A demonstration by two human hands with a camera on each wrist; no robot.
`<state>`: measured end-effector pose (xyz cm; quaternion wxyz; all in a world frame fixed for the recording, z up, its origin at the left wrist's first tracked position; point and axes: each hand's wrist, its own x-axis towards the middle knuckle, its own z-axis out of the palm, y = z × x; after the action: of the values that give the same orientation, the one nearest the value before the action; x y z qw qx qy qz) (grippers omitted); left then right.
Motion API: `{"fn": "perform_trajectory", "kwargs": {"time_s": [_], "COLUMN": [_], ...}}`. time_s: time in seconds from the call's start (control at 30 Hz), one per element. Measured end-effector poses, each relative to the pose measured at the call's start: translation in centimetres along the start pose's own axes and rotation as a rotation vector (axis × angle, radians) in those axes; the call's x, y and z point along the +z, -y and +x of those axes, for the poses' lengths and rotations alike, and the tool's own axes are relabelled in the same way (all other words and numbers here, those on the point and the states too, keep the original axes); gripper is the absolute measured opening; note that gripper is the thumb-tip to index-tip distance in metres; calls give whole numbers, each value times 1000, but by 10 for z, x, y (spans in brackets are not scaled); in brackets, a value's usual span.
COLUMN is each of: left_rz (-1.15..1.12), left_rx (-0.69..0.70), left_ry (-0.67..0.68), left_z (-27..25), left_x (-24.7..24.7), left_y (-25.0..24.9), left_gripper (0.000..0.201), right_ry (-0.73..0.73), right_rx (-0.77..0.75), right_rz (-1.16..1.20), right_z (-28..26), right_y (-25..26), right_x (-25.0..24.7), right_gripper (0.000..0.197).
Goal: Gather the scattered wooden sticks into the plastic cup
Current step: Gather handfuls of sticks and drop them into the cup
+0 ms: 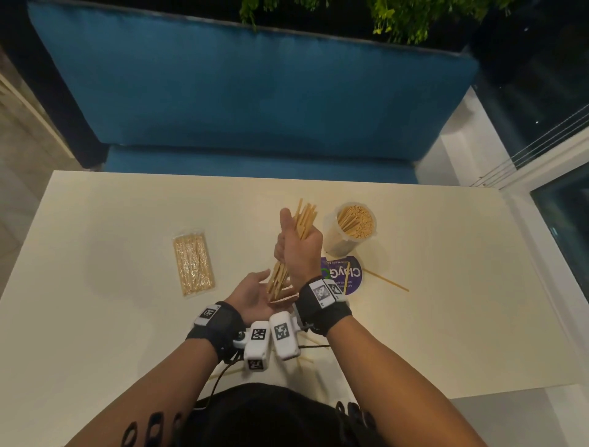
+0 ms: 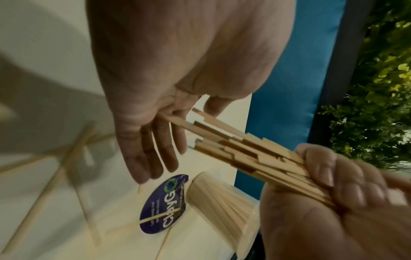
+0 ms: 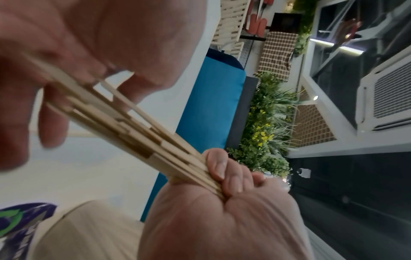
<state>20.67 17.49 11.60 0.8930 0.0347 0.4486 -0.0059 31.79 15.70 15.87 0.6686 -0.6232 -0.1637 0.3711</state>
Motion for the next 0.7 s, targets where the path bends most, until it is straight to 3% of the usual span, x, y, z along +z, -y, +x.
{"fn": "perform_trajectory", "kwargs": {"time_s": [0.17, 0.3, 0.5, 0.7], "left_rz": [22, -51, -85, -60], "left_rx": [-45, -50, -32, -39], "left_ry": [106, 202, 148, 186], "left_z": [-11, -19, -20, -22], "left_x": [13, 12, 15, 24], "left_y": [-2, -13, -24, -24], "left_gripper": [69, 49, 38, 29], "right_ry": [59, 153, 162, 147], "right_rx": [-128, -148, -168, -139], "right_rz": [74, 54, 38, 23], "right_z": [-8, -18, -27, -26], "right_y": [21, 23, 21, 22], "right_x": [6, 6, 5, 6], "right_gripper": [51, 53, 34, 54]}}
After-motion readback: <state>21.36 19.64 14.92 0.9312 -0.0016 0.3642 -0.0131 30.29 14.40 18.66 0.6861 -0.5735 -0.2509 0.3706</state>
